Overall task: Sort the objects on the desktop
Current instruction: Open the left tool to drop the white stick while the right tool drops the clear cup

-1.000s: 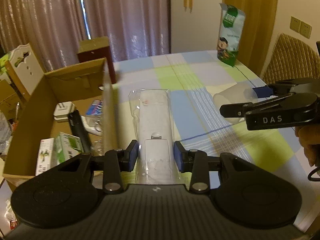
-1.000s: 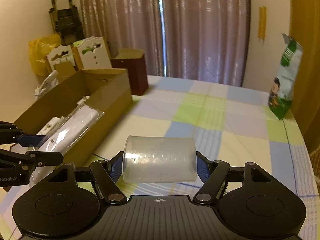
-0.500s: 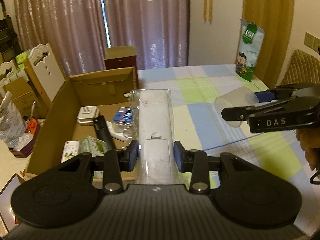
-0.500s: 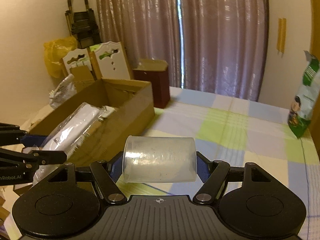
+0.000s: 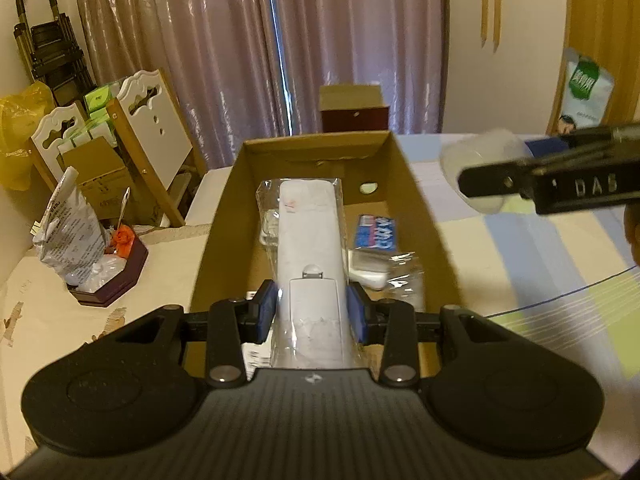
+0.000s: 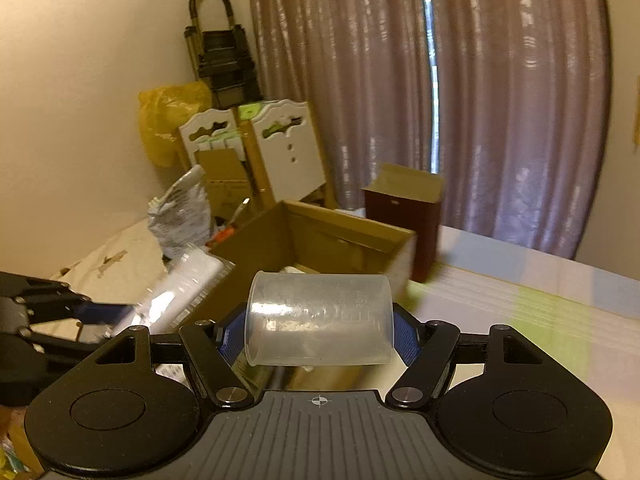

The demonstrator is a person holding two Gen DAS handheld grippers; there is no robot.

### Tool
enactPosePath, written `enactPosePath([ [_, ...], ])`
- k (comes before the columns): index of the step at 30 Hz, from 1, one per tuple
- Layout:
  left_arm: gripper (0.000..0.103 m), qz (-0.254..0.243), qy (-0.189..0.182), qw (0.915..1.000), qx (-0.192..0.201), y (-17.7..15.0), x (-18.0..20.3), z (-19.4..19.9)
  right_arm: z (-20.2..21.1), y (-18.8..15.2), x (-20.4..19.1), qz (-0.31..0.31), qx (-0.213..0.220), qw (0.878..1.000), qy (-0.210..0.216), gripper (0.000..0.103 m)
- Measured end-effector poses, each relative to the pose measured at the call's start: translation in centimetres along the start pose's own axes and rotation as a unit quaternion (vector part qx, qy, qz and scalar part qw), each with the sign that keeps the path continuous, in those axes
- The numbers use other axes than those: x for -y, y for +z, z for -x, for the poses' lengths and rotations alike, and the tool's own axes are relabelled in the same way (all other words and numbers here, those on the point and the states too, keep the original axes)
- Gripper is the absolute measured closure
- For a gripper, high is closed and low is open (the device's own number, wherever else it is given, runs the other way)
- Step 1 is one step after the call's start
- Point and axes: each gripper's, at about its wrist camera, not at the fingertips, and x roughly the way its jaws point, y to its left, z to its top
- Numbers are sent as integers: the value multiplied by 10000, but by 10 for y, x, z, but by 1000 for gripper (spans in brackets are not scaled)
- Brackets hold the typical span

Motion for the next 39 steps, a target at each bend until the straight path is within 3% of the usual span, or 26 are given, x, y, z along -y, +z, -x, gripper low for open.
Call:
enactPosePath([
  [8,70,-18,-139,9994,-326,-5,-18,-47,-59,15,-20,159,-254,9995,34,32],
  [15,70,38,-215,9987,-451,-13,-26,-64,-83,12,-18,147,-423,9990,-4,32],
  [39,66,160,-78,9990,-416,-19,-29,-54,-99,0,-26,328,-785,9963,117,32],
])
